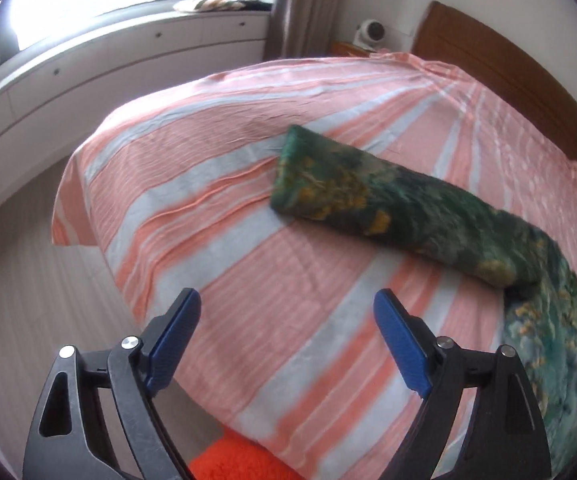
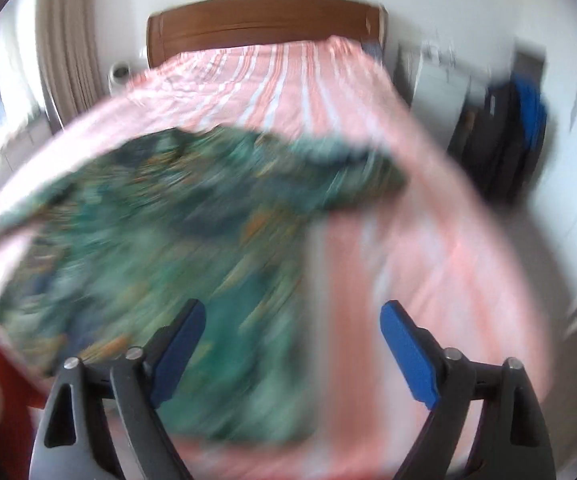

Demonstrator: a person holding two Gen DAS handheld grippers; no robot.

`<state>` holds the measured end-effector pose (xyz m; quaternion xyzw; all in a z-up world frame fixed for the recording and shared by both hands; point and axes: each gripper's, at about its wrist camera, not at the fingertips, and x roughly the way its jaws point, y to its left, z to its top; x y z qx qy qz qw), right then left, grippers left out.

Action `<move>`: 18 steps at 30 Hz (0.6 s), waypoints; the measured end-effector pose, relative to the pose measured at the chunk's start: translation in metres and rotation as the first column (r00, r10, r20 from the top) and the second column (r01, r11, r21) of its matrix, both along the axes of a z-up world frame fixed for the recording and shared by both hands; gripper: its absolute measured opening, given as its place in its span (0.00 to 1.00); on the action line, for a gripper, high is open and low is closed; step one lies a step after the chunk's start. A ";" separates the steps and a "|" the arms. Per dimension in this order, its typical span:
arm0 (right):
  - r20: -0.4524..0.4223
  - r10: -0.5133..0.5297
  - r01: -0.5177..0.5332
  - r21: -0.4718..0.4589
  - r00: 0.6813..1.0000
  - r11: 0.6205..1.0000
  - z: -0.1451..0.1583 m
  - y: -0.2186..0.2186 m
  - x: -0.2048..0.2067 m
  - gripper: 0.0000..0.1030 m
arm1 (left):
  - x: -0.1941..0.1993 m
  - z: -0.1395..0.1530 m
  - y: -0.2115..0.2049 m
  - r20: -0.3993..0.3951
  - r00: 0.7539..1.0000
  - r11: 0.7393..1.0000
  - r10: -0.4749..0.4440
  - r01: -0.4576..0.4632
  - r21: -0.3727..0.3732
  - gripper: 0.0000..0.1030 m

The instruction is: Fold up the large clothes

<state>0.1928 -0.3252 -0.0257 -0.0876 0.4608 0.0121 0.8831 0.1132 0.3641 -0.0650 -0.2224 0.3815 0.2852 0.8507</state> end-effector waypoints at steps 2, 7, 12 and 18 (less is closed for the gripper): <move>0.004 0.086 -0.084 -0.139 0.996 0.987 0.000 0.001 0.070 0.93 | 0.003 0.009 -0.029 -0.011 0.998 0.998 -0.059 0.059 0.036 0.91; -0.265 0.217 -0.303 -0.352 0.940 0.886 -0.069 0.017 0.228 0.86 | 0.000 0.016 -0.074 -0.053 0.987 0.986 -0.149 0.153 0.071 0.91; -0.344 0.101 -0.272 -0.499 0.934 0.822 -0.142 0.016 0.302 0.51 | -0.003 0.012 -0.087 -0.122 0.978 0.973 -0.169 0.185 0.136 0.92; 0.026 -0.368 0.369 -0.070 0.929 0.927 -0.086 -0.106 0.249 0.10 | 0.002 0.003 -0.090 -0.127 0.976 0.972 -0.180 0.196 0.127 0.92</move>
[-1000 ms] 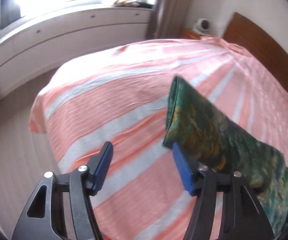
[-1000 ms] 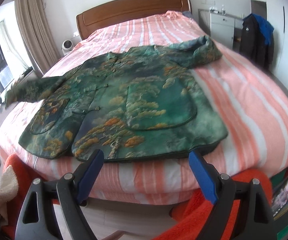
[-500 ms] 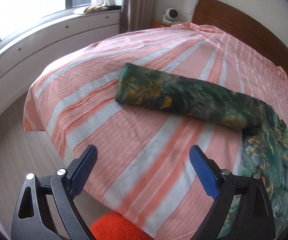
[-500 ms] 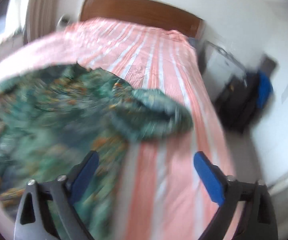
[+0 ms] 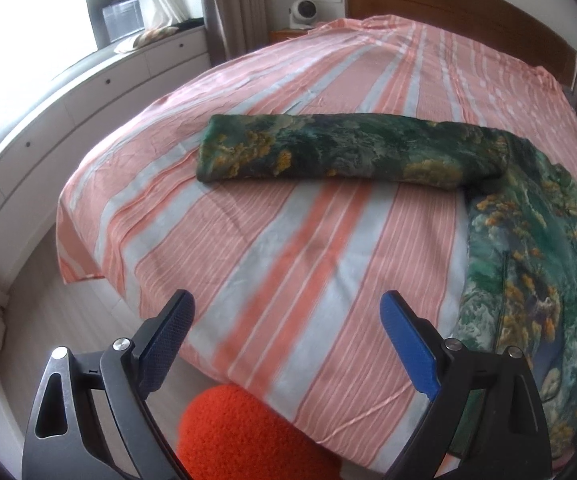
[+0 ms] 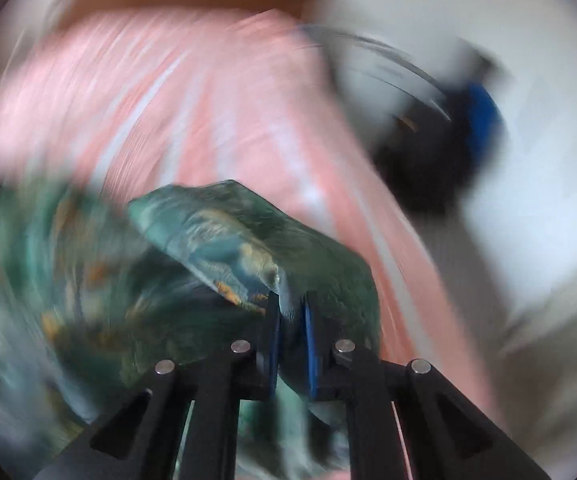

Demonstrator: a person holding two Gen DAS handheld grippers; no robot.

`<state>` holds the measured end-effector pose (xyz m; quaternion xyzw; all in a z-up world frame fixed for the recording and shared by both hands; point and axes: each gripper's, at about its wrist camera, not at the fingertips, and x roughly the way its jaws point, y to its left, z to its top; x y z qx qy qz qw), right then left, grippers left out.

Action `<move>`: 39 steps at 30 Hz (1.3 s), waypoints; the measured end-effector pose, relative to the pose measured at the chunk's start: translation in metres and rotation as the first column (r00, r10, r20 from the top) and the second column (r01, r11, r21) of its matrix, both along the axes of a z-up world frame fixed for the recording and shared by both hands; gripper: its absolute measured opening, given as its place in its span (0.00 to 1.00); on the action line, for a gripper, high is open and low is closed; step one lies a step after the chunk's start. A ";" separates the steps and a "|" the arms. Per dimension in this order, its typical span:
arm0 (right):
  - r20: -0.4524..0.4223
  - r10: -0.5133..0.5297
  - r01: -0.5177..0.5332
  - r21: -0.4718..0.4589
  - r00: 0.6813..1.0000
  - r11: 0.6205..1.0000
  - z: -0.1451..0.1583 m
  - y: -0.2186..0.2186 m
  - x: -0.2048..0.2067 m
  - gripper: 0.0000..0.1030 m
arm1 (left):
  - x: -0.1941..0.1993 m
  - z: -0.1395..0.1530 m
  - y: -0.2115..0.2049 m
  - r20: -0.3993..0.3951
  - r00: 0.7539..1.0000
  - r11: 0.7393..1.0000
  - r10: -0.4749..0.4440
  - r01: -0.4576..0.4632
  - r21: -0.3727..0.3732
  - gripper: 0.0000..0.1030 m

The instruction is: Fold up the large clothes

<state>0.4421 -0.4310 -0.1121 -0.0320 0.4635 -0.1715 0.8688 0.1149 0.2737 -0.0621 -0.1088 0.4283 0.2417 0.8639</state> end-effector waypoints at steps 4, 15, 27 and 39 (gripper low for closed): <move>0.097 -0.405 0.337 0.398 0.909 0.853 -0.004 -0.097 -0.127 0.37 | 0.007 0.005 -0.013 0.056 0.998 0.998 -0.029 0.032 -0.049 0.92; 0.139 -0.323 0.230 0.453 0.936 0.861 0.005 -0.040 -0.305 0.69 | 0.002 0.016 -0.056 0.239 0.957 0.957 -0.166 0.215 -0.195 0.97; 0.131 0.087 -0.121 0.285 0.988 0.951 0.003 0.101 -0.360 0.84 | 0.006 0.011 -0.128 0.109 0.918 0.916 -0.382 0.392 -0.089 0.98; 0.149 0.186 -0.220 0.267 0.971 0.938 0.011 0.146 -0.380 0.91 | -0.012 0.019 -0.154 0.176 0.867 0.876 -0.466 0.480 -0.047 0.98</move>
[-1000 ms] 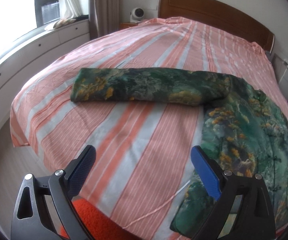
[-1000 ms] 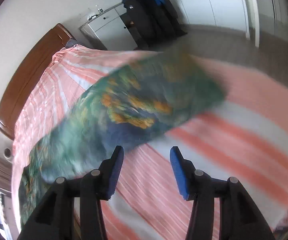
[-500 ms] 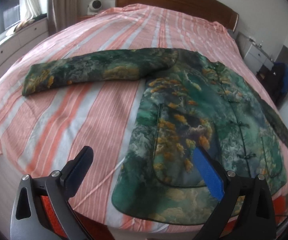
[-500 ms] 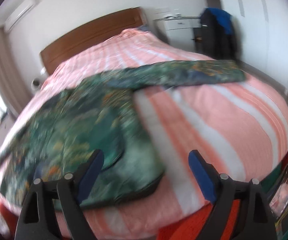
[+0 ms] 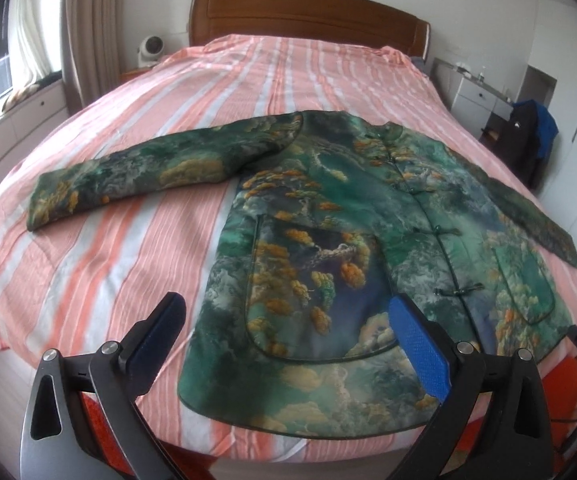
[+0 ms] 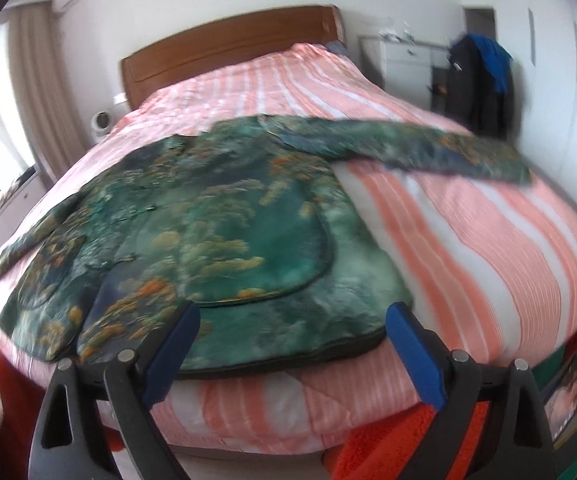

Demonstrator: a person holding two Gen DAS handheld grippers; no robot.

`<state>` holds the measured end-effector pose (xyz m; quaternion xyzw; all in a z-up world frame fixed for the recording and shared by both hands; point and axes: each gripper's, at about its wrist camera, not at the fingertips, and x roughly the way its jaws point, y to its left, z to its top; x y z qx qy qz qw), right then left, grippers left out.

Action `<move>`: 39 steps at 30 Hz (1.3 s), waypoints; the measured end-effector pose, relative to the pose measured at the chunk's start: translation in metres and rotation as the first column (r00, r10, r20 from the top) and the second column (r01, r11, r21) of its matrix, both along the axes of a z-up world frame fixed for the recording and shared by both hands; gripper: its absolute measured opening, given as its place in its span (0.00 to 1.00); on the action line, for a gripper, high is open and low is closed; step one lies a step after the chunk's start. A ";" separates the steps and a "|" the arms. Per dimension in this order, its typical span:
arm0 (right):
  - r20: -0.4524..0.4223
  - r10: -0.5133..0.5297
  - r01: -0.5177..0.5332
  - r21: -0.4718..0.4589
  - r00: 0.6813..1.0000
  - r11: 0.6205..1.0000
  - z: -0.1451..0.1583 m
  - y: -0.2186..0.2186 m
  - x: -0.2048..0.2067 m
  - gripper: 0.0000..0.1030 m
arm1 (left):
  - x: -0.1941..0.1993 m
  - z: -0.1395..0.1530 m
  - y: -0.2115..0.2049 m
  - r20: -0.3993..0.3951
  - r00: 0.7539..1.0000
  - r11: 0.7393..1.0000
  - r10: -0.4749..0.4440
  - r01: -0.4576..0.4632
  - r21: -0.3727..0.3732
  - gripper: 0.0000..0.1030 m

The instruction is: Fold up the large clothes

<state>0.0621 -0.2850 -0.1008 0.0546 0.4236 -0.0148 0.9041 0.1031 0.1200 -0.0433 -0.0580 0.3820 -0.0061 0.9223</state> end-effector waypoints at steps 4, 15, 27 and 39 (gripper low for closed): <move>0.021 0.107 -0.105 -0.085 0.994 0.991 0.003 0.025 -0.003 0.91 | -0.004 -0.001 -0.009 0.013 1.000 0.999 -0.025 0.025 0.024 0.98; 0.079 0.188 -0.175 -0.142 0.979 0.974 0.003 0.041 -0.007 0.91 | 0.000 -0.016 0.011 -0.060 0.998 0.998 -0.036 0.032 -0.061 0.98; 0.119 0.214 -0.195 -0.153 0.970 0.969 0.004 0.046 -0.009 0.91 | 0.000 -0.017 0.027 -0.067 0.998 0.998 0.017 -0.021 -0.060 0.98; 0.121 0.225 -0.209 -0.132 0.967 0.969 0.004 0.045 -0.008 0.91 | 0.001 -0.022 0.030 -0.097 0.995 0.999 0.037 -0.036 0.009 0.98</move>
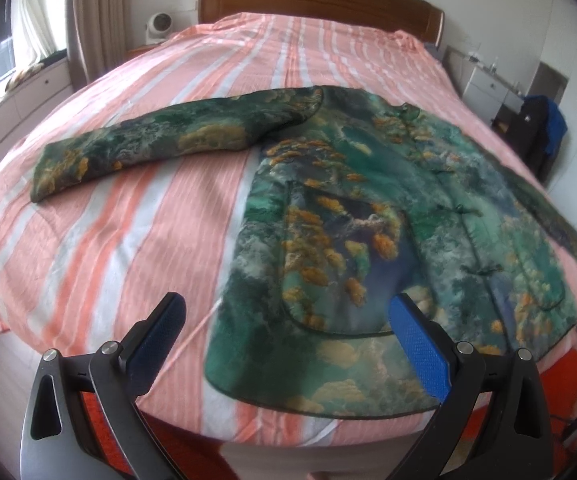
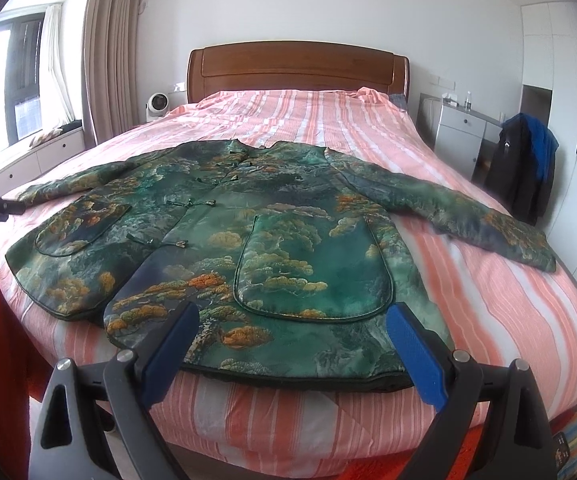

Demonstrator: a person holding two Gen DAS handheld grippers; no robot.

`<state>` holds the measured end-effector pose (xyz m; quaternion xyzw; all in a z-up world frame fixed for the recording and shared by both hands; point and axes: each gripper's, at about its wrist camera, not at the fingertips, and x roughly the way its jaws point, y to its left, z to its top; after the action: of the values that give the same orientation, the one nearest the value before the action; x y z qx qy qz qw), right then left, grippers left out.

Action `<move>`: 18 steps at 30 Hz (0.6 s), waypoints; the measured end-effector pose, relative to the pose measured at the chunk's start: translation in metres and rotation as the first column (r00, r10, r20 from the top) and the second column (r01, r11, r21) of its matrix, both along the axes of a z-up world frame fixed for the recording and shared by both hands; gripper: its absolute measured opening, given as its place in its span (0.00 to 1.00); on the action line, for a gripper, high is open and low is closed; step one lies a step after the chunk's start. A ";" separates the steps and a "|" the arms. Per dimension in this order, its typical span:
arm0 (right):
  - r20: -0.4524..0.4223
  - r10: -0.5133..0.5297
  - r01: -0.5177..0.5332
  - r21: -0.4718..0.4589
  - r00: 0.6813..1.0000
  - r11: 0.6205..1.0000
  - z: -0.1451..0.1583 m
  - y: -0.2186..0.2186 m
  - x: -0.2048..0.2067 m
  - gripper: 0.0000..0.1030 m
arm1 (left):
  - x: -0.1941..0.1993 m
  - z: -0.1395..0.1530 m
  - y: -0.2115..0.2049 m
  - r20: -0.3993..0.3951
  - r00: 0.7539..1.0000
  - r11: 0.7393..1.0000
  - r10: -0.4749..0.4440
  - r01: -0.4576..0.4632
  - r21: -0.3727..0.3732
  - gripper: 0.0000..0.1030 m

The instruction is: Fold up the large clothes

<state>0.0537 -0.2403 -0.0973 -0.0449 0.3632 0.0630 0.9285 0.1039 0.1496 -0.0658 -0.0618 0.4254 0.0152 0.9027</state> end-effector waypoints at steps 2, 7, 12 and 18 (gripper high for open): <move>0.011 -0.009 0.009 0.000 1.000 1.000 0.007 -0.009 0.002 0.91 | 0.001 -0.003 0.005 -0.028 0.999 0.998 0.024 -0.022 0.062 0.98; -0.066 -0.130 0.136 0.091 0.989 0.987 0.020 -0.082 0.016 0.92 | 0.003 -0.021 0.039 -0.126 0.992 0.993 0.021 -0.036 -0.117 0.98; -0.355 -0.085 0.177 0.235 0.931 0.956 -0.016 -0.129 0.043 0.92 | 0.012 -0.049 0.046 -0.203 0.977 0.956 -0.057 -0.005 -0.295 0.98; -0.495 -0.020 0.185 0.287 0.869 0.940 -0.047 -0.134 0.065 0.77 | 0.021 -0.067 0.015 -0.250 0.958 0.979 -0.140 0.096 -0.182 0.66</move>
<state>0.1185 -0.3741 -0.1439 0.1455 0.5704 0.0812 0.8043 0.1250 0.1649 -0.1324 -0.1095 0.5436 -0.0669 0.8295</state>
